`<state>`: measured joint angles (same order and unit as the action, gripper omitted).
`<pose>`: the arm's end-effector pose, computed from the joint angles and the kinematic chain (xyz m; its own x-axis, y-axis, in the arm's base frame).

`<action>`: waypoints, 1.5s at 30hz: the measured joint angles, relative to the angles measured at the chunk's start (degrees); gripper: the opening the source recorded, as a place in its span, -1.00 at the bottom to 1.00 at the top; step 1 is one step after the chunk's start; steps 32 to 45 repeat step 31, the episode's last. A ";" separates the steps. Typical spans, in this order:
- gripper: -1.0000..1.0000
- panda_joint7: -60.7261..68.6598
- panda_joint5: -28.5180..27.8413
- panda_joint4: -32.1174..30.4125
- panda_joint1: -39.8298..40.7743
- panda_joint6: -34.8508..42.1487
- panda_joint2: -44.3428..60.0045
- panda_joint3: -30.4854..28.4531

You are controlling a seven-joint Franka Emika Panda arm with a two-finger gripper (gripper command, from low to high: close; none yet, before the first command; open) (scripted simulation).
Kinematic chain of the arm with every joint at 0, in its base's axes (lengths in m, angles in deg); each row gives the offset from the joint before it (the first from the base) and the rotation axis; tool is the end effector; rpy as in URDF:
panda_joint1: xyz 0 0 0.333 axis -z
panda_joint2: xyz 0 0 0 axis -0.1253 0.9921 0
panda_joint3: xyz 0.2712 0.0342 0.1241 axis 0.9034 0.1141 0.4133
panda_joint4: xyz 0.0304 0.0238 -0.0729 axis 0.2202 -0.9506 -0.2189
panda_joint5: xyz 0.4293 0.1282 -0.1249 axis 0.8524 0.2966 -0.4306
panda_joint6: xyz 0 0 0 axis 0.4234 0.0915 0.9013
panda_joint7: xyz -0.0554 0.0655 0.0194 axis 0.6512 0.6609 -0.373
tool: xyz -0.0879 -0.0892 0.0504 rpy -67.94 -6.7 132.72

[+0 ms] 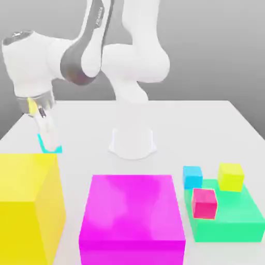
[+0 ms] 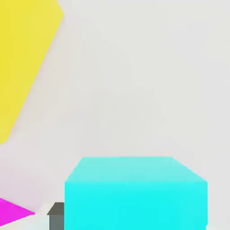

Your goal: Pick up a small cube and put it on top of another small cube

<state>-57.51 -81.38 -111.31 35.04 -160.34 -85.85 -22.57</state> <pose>0.3201 -0.2245 0.1865 -0.1421 -0.9872 -0.0725 -0.9869 0.1356 0.0876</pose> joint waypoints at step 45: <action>1.00 -2.35 15.50 -4.29 -36.82 -15.02 3.95 31.89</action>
